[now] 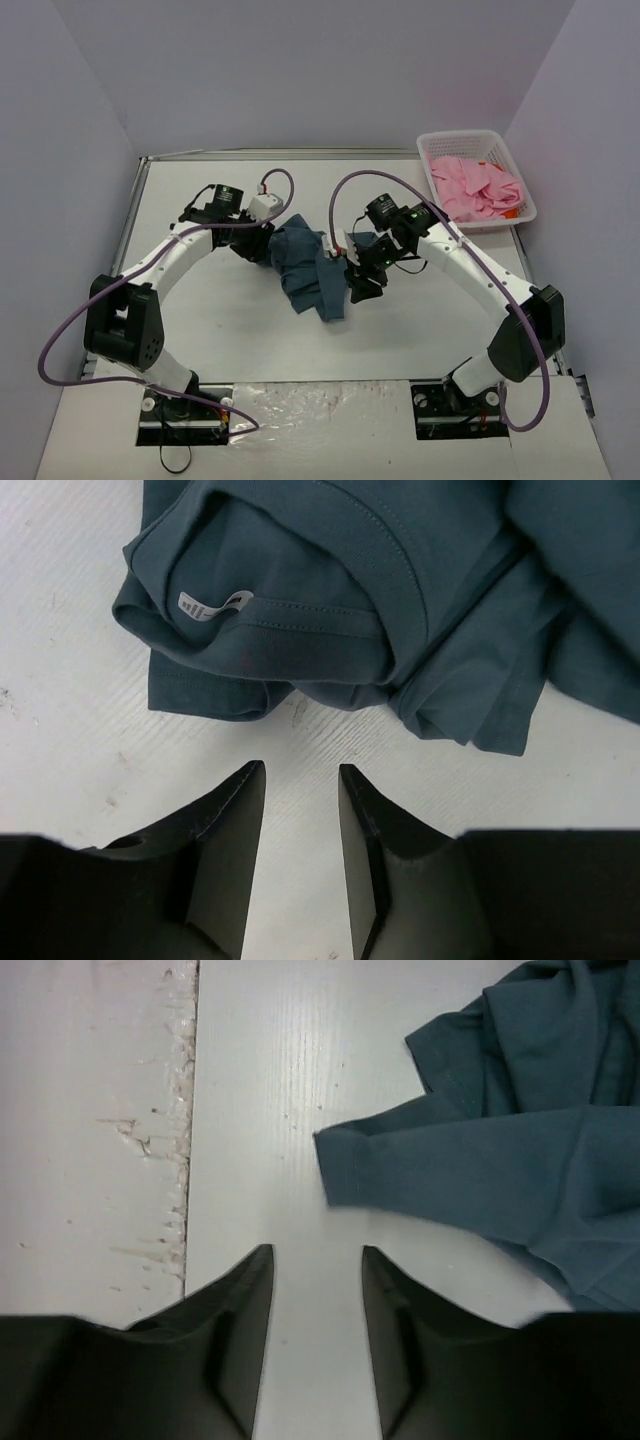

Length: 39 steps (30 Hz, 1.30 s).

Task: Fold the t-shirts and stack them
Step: Flatten out the tshirt

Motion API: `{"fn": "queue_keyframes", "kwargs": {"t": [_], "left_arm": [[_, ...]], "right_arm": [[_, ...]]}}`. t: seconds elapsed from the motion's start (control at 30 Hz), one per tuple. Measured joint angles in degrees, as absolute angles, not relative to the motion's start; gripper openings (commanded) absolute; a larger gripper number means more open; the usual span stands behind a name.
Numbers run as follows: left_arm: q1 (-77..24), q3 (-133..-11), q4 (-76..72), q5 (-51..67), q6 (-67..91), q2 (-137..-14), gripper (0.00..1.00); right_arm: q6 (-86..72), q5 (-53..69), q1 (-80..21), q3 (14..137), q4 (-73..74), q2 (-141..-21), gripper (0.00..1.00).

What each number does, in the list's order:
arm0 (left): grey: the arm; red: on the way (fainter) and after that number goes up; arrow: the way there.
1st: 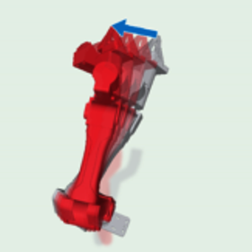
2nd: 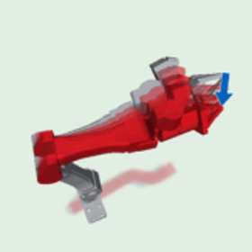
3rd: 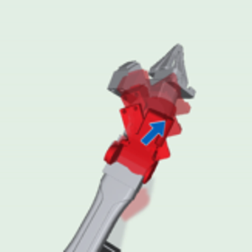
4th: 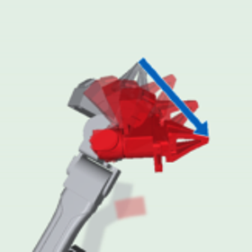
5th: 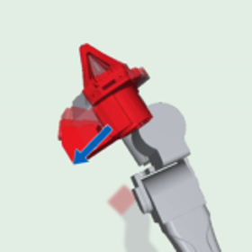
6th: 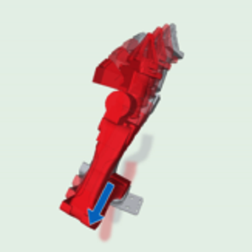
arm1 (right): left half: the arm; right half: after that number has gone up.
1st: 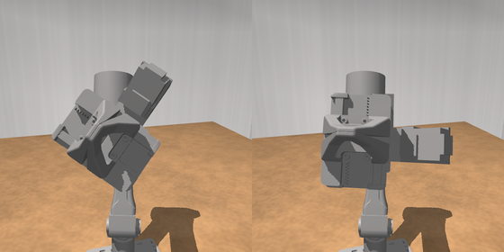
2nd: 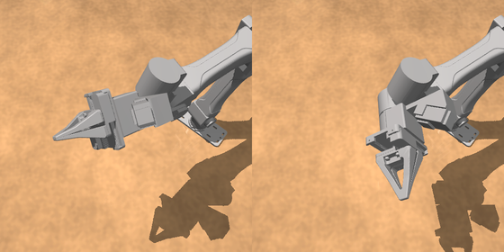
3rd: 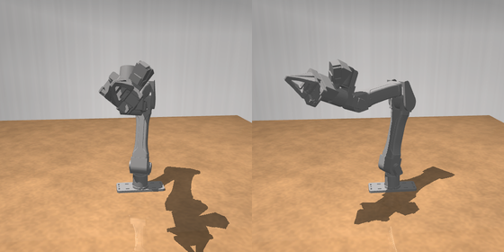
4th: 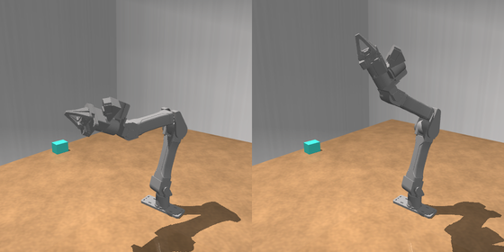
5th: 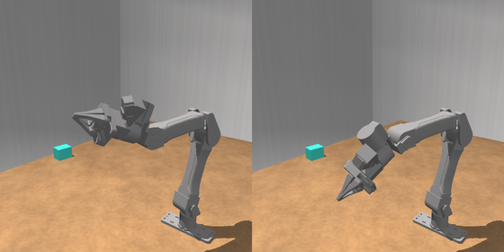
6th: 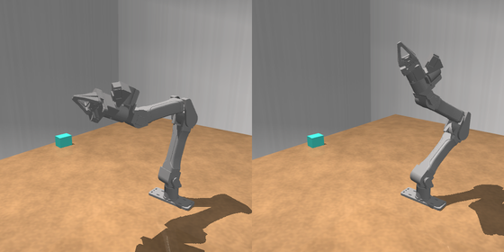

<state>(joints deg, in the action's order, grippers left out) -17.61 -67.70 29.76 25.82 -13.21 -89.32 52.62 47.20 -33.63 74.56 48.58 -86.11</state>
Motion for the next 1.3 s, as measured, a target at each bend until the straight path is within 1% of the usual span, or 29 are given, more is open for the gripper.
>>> {"fn": "queue_keyframes", "kwargs": {"t": [0.07, 0.13, 0.2, 0.23, 0.27, 0.33, 0.37, 0.47, 0.5, 0.6, 0.77, 0.87, 0.97, 1.2, 1.27, 1.3], "left_arm": [[-17.6, -68.1, 29.9, 26.8, -13.0, -89.5, 0.34], [-17.6, -68.4, 30.0, 27.7, -13.0, -89.8, 0.34], [-17.6, -68.5, 30.1, 28.6, -13.0, -90.2, 0.33], [-17.6, -68.5, 30.2, 28.8, -13.0, -90.3, 0.31], [-17.6, -68.5, 30.2, 29.1, -13.0, -90.4, 0.22], [-17.6, -68.5, 30.4, 29.9, -12.8, -90.5, 0.15], [-17.6, -68.5, 30.5, 30.2, -12.9, -90.5, 0.1], [-17.6, -68.5, 30.9, 30.9, -13.0, -90.5, 0.07], [-17.6, -68.5, 30.9, 30.9, -13.0, -90.4, 0.09], [-17.6, -66.3, 29.5, 28.5, -12.9, -86.8, 0.23], [-16.6, -65.0, 29.9, 24.2, -13.7, -77.1, 0.24], [-14.3, -65.0, 29.9, 22.7, -14.3, -73.5, 0.25], [-10.7, -64.5, 30.0, 21.9, -14.5, -71.5, 0.25], [-4.2, -62.0, 30.6, 21.1, -14.6, -69.4, 0.26], [-3.6, -61.1, 30.6, 21.1, -14.5, -69.1, 0.27], [-3.4, -61.0, 30.8, 21.2, -14.5, -69.1, 0.27]], "right_arm": [[54.3, 47.5, -32.5, 75.5, 50.8, -86.1, 0.49], [56.2, 47.5, -30.3, 76.4, 52.0, -86.1, 0.54], [57.7, 47.8, -26.5, 77.3, 52.8, -86.1, 0.56], [58.4, 47.9, -24.3, 77.9, 53.1, -86.1, 0.56], [58.9, 47.8, -22.0, 78.7, 53.4, -86.3, 0.57], [59.2, 47.4, -17.9, 81.1, 53.1, -87.5, 0.57], [59.0, 46.9, -16.4, 82.8, 53.0, -88.6, 0.57], [57.9, 46.5, -15.1, 89.1, 51.9, -94.3, 0.57], [57.0, 46.5, -15.2, 91.9, 51.7, -97.0, 0.57], [54.1, 46.5, -15.7, 101.2, 50.4, -106.3, 0.57], [49.2, 45.9, -17.2, 118.0, 49.6, -121.9, 0.56], [47.4, 45.6, -19.0, 125.3, 49.2, -128.6, 0.56], [46.3, 45.0, -22.2, 128.9, 49.2, -132.9, 0.57], [46.3, 44.3, -32.4, 129.4, 49.6, -137.3, 0.59], [46.3, 44.2, -34.5, 129.4, 49.7, -138.2, 0.59], [46.3, 44.1, -35.2, 129.4, 49.8, -138.5, 0.57]]}}
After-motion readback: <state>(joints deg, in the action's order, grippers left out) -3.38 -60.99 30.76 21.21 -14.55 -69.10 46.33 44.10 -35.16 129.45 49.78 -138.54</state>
